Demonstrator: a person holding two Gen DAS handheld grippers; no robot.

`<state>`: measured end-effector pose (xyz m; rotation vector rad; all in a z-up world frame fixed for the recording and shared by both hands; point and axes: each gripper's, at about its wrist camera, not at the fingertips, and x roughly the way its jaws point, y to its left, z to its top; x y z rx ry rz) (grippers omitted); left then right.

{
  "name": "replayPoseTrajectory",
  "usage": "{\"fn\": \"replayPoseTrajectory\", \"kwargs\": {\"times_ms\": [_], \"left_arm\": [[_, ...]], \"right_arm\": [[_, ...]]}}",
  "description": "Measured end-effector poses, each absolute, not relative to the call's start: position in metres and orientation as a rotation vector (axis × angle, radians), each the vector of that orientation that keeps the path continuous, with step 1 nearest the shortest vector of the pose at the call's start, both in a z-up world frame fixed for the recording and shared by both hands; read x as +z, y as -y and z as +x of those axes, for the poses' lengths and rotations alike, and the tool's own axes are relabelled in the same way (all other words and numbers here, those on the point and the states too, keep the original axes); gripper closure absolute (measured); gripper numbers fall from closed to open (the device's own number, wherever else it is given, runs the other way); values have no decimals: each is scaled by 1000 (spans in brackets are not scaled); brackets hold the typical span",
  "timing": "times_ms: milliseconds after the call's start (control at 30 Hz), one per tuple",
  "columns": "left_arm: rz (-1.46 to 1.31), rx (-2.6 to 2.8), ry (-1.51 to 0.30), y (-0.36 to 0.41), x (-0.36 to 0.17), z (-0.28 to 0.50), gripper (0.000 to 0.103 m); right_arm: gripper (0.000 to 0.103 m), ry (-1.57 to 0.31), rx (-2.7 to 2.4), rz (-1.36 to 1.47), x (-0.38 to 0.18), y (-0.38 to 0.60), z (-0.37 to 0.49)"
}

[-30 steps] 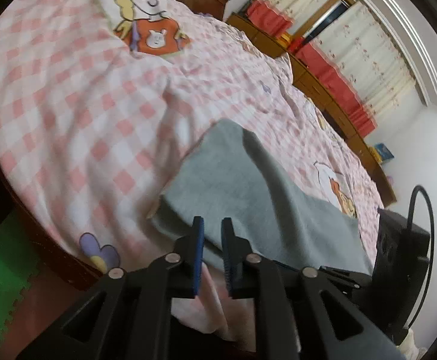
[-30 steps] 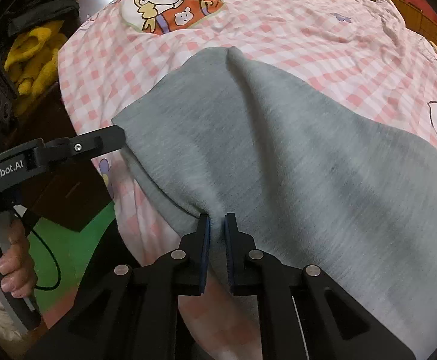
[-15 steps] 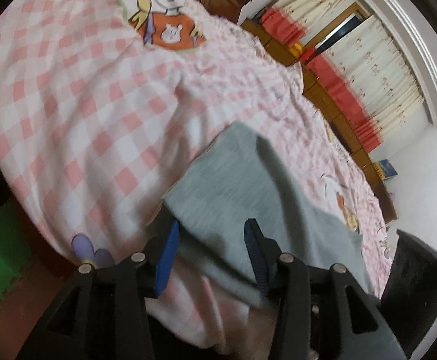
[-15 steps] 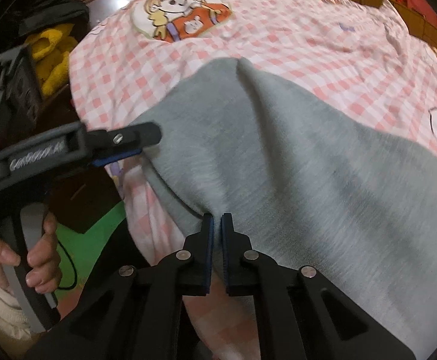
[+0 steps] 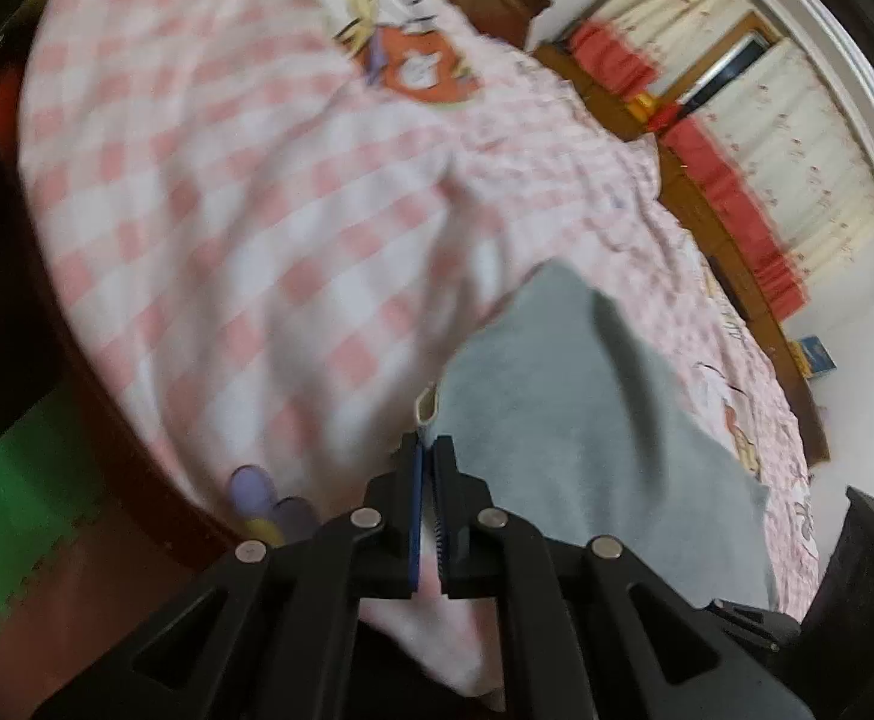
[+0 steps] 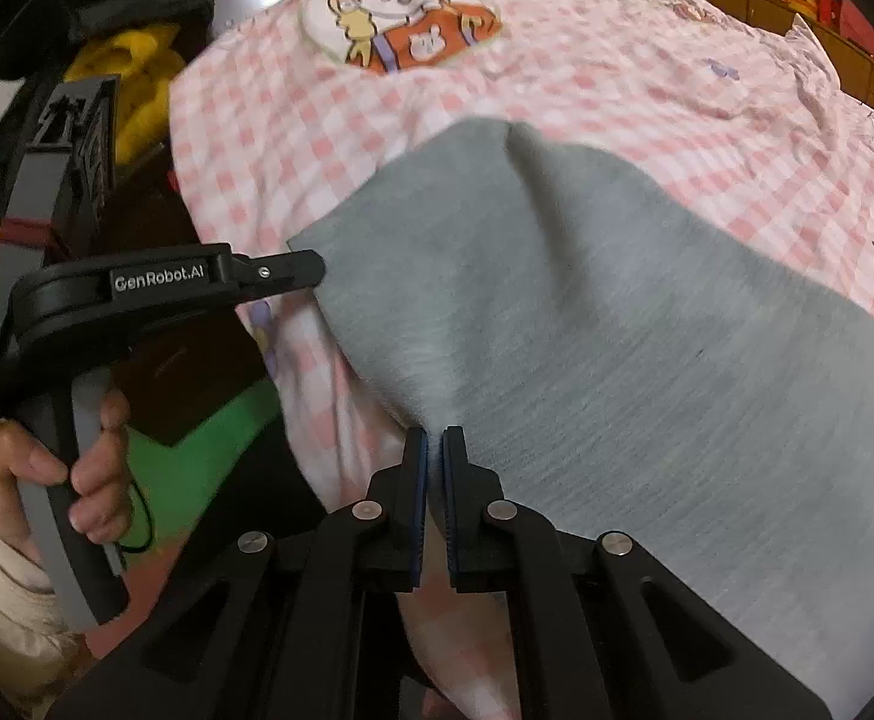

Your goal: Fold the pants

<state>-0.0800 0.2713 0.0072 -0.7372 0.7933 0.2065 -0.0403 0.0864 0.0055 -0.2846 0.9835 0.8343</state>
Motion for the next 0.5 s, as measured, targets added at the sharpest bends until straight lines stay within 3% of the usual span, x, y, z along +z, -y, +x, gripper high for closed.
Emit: {"fn": "replayPoseTrajectory", "kwargs": {"times_ms": [167, 300, 367, 500], "left_arm": [[-782, 185, -760, -276, 7, -84, 91], [-774, 172, -699, -280, 18, -88, 58], [-756, 166, -674, -281, 23, -88, 52], [-720, 121, -698, -281, 19, -76, 50]], "right_arm": [[88, -1022, 818, -265, 1, -86, -37], [80, -1023, 845, -190, 21, -80, -30], [71, -1006, 826, -160, 27, -78, -21], [71, -1005, 733, -187, 20, -83, -2]]}}
